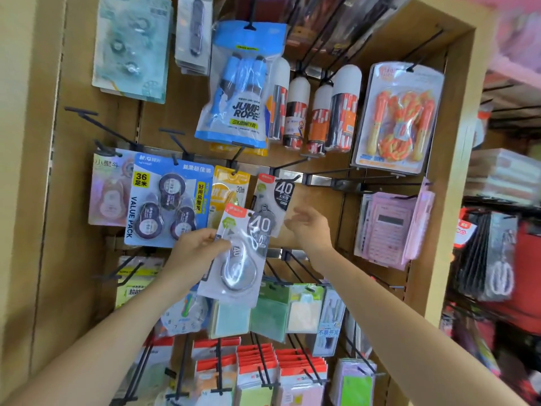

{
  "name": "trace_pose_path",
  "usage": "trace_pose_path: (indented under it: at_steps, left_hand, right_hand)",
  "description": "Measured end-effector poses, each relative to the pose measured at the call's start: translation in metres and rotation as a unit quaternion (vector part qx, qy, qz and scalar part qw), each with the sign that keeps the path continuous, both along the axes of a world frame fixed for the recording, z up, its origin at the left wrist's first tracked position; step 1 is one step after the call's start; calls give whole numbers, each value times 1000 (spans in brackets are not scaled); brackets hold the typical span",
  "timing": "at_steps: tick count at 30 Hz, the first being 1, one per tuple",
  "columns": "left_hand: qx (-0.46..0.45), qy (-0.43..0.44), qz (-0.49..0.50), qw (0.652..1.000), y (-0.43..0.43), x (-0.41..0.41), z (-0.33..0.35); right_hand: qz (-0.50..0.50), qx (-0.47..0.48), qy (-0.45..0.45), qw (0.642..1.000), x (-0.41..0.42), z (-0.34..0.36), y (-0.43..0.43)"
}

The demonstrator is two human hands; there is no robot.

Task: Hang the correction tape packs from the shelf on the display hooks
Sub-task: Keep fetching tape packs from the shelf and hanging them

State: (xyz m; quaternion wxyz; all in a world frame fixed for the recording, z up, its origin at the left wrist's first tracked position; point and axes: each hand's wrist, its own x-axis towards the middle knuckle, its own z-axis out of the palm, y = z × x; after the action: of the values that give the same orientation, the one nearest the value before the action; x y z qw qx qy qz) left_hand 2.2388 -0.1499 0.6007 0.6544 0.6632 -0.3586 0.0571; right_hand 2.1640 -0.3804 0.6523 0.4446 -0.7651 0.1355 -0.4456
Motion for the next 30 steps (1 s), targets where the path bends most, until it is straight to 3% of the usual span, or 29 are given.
trace_pose_path:
  at_steps: [3,6,10,15,18,20,23,27,30]
  left_hand:
    - [-22,5,-33,999,3,2,0]
    - [-68,34,-85,993,5,-5,3]
    - [-51,2,-100,994,6,-8,2]
    - [-28,-23,-97,995,8,-10,1]
    - [22,-42,-76,996,6,-8,5]
    - [86,-103,-56,989,5,-1,8]
    - [215,-214,3,953,3,8,9]
    - [364,-269,16,892,-2,8,1]
    - [387,-288,17,876,-3,9,-2]
  right_hand:
    - [148,103,-11,984,-21,-22,21]
    - [235,116,19,965,-35,-34,35]
    - [271,53,56,959,-45,-39,50]
    - [244,27,21,969,-52,-45,62]
    - [203,17,4,979,-61,-42,55]
    - [177,32,-19,984,-66,-37,42]
    - [139,55,-54,987,-73,-27,23]
    - [112,85,-60,988,-76,-18,7]
    - [103,91,-44,990,-74,-17,1]
